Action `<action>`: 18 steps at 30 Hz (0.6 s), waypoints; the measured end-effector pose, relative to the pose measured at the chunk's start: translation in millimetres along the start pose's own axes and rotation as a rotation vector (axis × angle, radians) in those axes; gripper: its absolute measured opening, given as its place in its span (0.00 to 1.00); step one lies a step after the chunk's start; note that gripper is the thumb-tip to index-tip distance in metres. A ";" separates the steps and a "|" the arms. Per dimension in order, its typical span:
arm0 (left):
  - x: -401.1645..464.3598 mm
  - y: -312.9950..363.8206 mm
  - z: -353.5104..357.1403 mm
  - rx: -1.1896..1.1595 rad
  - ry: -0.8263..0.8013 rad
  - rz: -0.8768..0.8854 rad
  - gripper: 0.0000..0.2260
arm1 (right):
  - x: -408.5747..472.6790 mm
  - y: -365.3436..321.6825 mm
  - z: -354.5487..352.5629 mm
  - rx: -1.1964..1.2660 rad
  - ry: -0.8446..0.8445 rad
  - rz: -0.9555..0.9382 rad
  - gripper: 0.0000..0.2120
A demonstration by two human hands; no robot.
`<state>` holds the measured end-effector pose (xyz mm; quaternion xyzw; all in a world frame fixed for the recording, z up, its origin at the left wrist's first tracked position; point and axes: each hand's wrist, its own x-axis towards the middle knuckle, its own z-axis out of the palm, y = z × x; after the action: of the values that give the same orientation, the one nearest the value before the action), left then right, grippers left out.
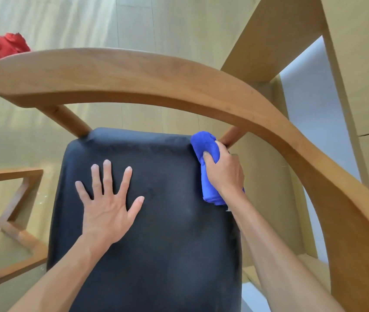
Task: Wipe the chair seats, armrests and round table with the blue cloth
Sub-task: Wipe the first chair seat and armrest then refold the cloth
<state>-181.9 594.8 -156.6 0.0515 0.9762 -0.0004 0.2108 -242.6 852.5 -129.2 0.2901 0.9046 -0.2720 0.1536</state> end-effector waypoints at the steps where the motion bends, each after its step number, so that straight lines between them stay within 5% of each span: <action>1: 0.2 0.2 -0.5 -0.001 -0.001 0.001 0.34 | -2.7 11.2 -4.1 0.023 -0.019 -0.009 0.17; 8: 0.9 2.4 0.1 -0.028 0.004 0.013 0.35 | -18.7 66.3 -29.3 0.218 -0.026 0.226 0.08; 18: 1.2 1.6 3.9 -0.006 0.019 -0.008 0.36 | -14.9 -14.5 21.3 -0.015 0.102 -0.189 0.22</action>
<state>-181.2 596.5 -160.5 0.0469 0.9783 0.0019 0.2018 -237.2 823.7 -134.0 0.2160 0.9366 -0.2632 0.0832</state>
